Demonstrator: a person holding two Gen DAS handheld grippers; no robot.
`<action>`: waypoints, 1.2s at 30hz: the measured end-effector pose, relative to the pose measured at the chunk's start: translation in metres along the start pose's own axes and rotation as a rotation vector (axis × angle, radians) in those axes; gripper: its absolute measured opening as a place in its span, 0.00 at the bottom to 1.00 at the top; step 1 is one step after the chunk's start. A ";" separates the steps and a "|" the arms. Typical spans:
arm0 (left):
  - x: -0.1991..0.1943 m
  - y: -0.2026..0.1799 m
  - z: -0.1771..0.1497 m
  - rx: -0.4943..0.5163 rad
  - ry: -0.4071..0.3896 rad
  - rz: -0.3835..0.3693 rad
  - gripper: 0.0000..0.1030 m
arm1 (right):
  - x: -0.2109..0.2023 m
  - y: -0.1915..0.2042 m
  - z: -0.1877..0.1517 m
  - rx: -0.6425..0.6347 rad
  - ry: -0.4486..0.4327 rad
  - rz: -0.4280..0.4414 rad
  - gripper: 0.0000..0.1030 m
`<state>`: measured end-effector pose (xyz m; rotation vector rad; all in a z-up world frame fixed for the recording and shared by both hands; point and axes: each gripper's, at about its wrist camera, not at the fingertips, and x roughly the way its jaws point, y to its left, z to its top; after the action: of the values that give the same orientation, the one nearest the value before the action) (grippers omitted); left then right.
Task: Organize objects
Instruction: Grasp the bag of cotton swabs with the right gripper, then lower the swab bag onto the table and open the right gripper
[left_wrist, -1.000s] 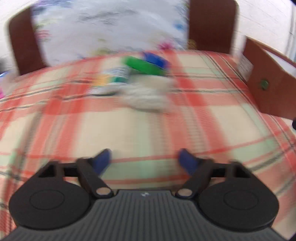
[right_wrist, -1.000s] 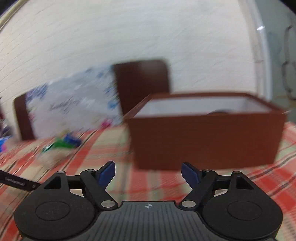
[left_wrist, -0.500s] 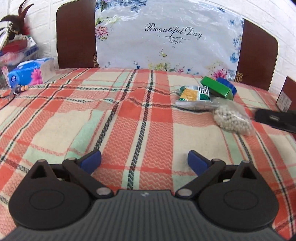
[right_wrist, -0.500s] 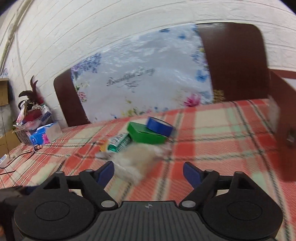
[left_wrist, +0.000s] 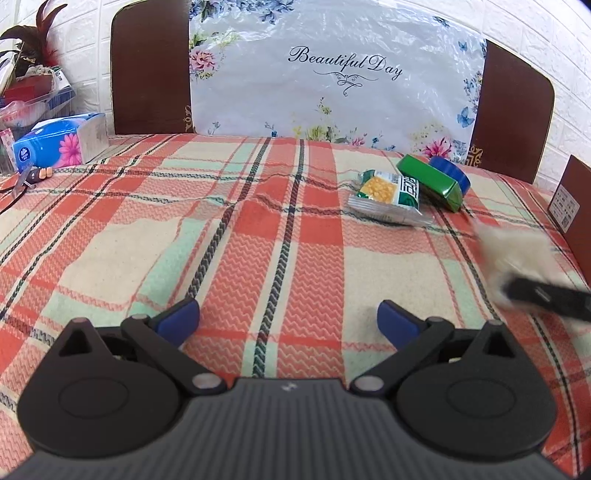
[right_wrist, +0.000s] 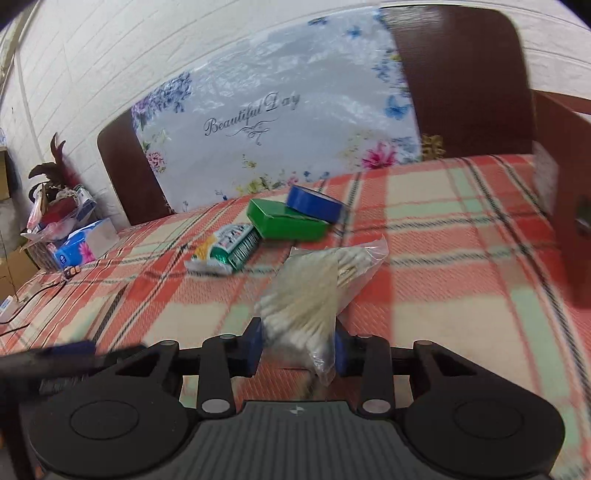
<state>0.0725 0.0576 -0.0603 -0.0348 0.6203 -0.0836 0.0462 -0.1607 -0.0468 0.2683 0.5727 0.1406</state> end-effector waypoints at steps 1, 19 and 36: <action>0.000 -0.001 0.000 0.007 0.001 0.004 1.00 | -0.011 -0.004 -0.006 0.003 -0.001 -0.008 0.34; -0.005 -0.016 -0.003 0.081 0.007 0.102 1.00 | -0.105 -0.049 -0.052 0.094 -0.092 -0.102 0.56; -0.010 -0.025 -0.005 0.121 -0.002 0.161 1.00 | -0.133 -0.057 -0.069 0.086 -0.117 -0.185 0.56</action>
<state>0.0595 0.0338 -0.0574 0.1318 0.6135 0.0348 -0.0996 -0.2283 -0.0501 0.3034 0.4853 -0.0782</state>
